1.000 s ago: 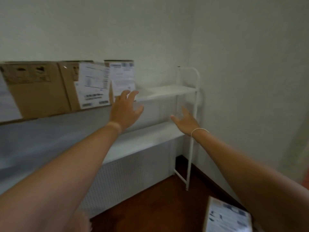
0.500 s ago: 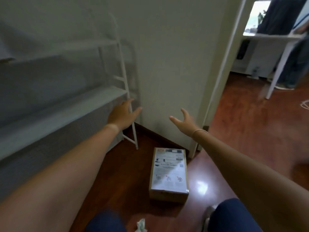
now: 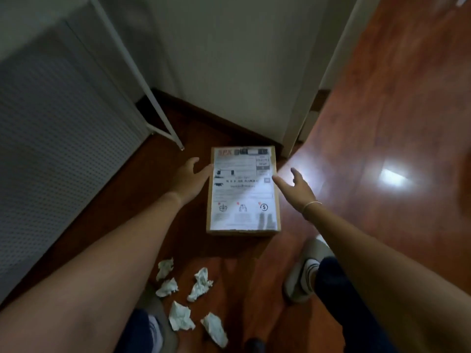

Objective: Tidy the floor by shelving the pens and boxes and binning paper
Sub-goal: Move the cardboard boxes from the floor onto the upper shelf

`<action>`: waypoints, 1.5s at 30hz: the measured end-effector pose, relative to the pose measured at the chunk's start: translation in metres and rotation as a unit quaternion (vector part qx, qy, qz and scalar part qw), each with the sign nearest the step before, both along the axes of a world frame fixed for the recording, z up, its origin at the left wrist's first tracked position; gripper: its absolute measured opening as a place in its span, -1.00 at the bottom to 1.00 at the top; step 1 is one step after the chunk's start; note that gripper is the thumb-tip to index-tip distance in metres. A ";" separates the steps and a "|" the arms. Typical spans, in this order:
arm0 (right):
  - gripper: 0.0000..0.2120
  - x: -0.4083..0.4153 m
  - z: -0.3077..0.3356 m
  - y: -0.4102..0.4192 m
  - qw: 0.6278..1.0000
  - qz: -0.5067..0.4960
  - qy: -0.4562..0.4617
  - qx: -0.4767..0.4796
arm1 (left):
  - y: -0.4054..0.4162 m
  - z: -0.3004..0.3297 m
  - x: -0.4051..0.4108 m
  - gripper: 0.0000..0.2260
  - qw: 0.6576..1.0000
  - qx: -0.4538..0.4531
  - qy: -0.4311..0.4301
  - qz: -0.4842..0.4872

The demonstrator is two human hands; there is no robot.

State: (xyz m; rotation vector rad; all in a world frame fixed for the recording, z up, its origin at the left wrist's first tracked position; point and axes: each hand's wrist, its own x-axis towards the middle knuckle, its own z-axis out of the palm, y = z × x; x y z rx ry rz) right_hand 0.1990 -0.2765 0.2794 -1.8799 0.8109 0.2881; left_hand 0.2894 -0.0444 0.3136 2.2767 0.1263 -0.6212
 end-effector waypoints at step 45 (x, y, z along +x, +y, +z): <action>-0.62 0.021 0.197 0.041 0.940 0.138 -0.215 0.226 | 0.062 0.209 -0.084 -0.65 0.919 -0.261 -0.117 0.271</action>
